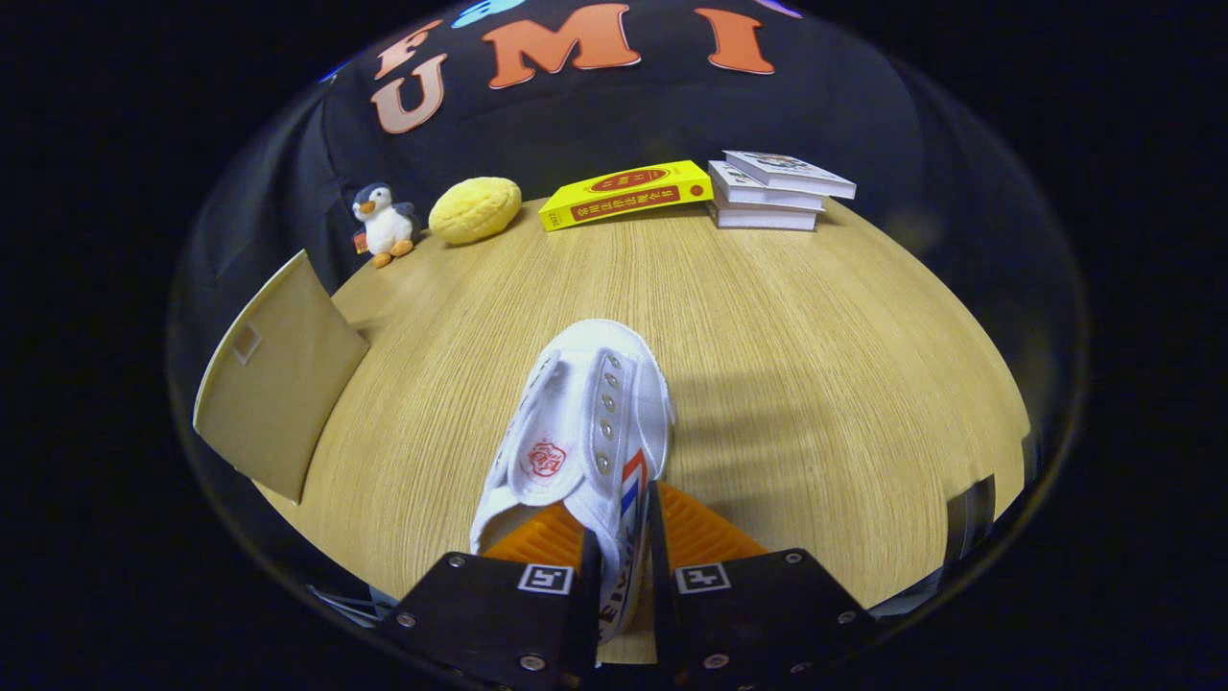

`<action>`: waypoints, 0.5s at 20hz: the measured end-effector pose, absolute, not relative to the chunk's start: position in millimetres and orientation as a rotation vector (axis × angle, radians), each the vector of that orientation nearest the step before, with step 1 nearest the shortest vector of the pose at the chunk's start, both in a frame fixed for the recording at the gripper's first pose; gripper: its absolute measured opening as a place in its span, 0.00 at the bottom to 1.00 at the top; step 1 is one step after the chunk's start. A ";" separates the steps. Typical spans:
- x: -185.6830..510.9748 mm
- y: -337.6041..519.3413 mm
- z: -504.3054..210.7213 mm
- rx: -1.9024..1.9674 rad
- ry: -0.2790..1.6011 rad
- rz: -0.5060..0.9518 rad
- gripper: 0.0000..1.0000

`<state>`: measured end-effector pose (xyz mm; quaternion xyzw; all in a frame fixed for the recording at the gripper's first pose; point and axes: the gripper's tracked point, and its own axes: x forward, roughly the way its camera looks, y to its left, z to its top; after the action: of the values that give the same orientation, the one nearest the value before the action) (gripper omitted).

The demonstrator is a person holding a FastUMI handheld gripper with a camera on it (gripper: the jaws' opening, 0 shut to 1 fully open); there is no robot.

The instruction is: Open the storage box then place both shoes into the box .Put the left shoe in first, then the right shoe, with the right side of both shoes facing outward in a uniform manner.

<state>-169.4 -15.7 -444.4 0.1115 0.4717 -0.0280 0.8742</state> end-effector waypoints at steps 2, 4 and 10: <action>-163.7 -29.3 -443.7 0.235 0.992 -0.108 0.11; -157.9 -30.9 -437.8 0.260 1.005 -0.114 0.03; -120.2 -18.3 -399.7 0.326 0.935 -0.115 0.01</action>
<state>-120.2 -18.3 -399.7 0.1565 0.4483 -0.0549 0.8783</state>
